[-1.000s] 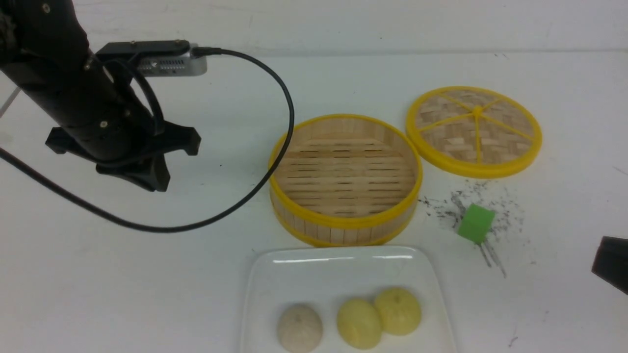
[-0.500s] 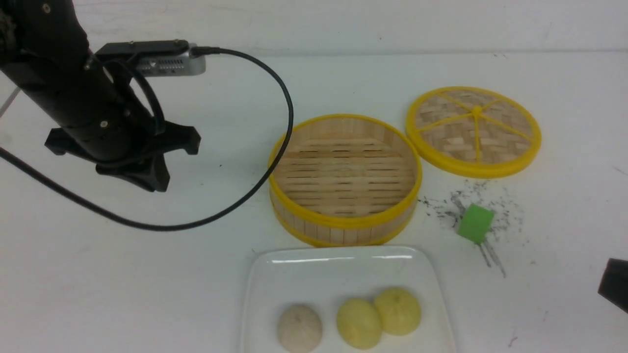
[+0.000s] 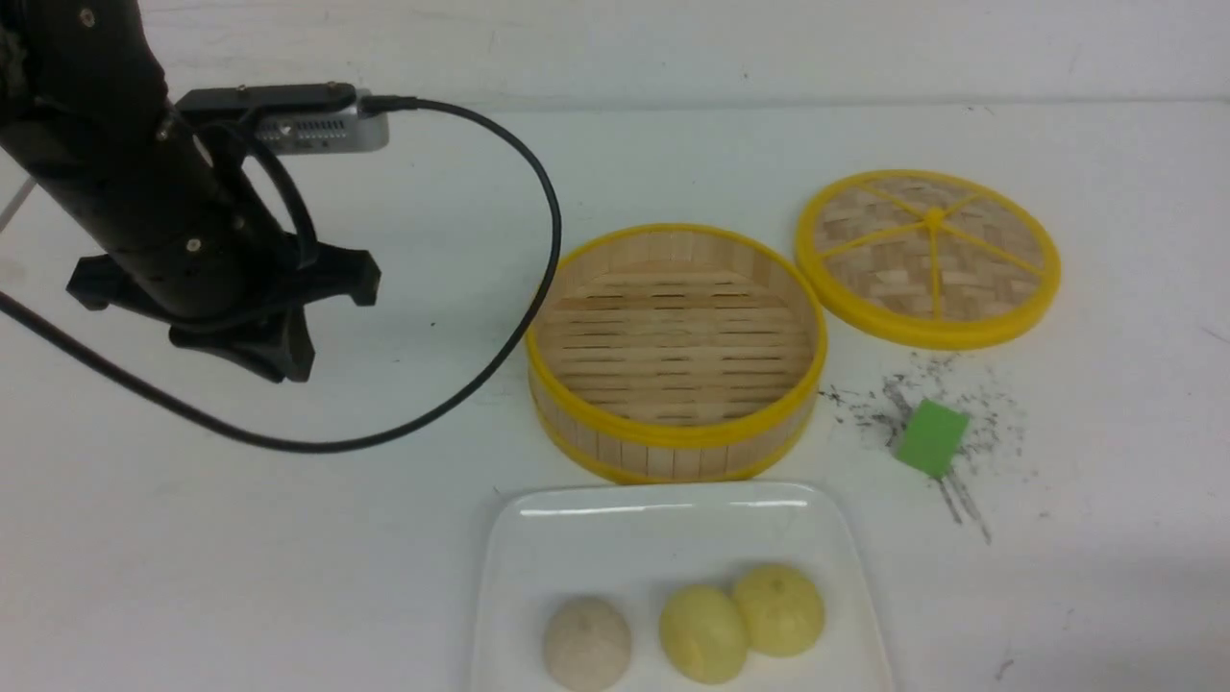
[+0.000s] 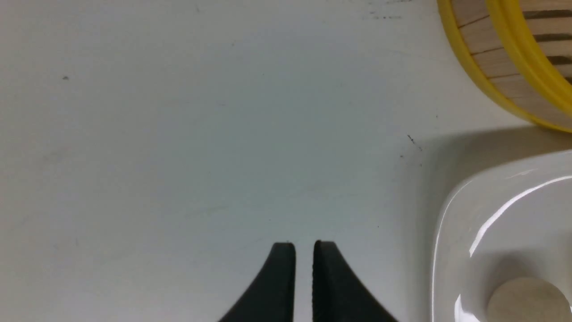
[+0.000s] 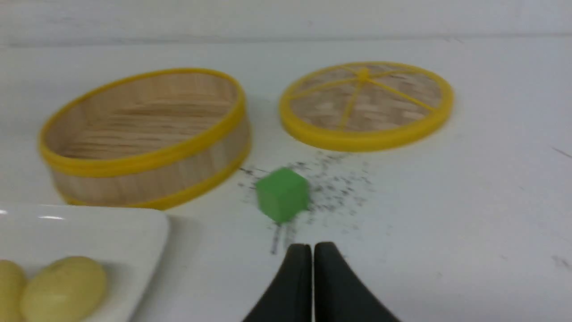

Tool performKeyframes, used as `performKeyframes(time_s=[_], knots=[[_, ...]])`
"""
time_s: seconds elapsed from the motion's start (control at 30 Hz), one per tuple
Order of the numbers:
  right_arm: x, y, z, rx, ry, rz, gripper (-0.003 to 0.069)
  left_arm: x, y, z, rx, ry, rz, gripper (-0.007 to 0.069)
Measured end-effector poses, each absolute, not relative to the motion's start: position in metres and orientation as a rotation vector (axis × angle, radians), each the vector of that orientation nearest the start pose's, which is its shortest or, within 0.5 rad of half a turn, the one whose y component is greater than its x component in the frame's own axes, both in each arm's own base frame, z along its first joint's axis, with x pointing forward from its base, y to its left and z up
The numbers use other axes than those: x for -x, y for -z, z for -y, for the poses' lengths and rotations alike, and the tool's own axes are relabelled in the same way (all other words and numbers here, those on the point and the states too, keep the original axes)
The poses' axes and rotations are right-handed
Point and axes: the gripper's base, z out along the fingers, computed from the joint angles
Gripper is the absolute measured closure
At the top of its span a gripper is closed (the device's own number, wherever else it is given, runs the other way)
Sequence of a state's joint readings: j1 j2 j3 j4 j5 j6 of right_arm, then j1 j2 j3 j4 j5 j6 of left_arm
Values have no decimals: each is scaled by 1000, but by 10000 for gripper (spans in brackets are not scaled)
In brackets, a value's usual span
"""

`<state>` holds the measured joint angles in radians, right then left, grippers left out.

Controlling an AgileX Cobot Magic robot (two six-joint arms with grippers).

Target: Put the steamed buns into the plate on the white tablecloth.

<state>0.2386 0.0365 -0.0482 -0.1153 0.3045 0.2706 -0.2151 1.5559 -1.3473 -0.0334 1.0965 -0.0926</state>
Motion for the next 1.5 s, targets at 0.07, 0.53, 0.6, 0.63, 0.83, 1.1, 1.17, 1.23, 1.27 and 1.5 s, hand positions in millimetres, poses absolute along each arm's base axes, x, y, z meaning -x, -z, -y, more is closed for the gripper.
performKeyframes(time_s=[0.07,0.53,0.6,0.63,0.83,1.1,1.17,1.23,1.27,1.5], knots=[[-55,-186,-6,-11,-208,-1802,632,-305,-320,67,-166,93,-2767,536],[-52,-171,2,-157,-94,-1874,618,-218,-408,44,-155,64,-2511,533],[-52,-171,2,-157,-94,-1876,616,-199,-419,39,-150,67,-2475,533],[-52,-171,2,-157,-94,-1876,615,-192,-423,37,-149,67,-2463,533],[-52,-171,2,-157,-94,-1878,612,-158,-442,29,-138,66,-2365,533],[-52,-171,2,-149,-87,-1879,606,-128,-440,22,-133,70,-2321,533],[-52,-171,2,-121,-67,-1881,603,-123,-431,21,-135,67,-2339,533],[-52,-171,2,-91,-45,-1882,601,-121,-425,20,-136,65,-2351,533],[-52,-171,2,-52,-17,-1885,598,-119,-418,20,-137,62,-2370,533],[-52,-171,2,24,39,-1892,589,-115,-401,19,-138,56,-2413,531]])
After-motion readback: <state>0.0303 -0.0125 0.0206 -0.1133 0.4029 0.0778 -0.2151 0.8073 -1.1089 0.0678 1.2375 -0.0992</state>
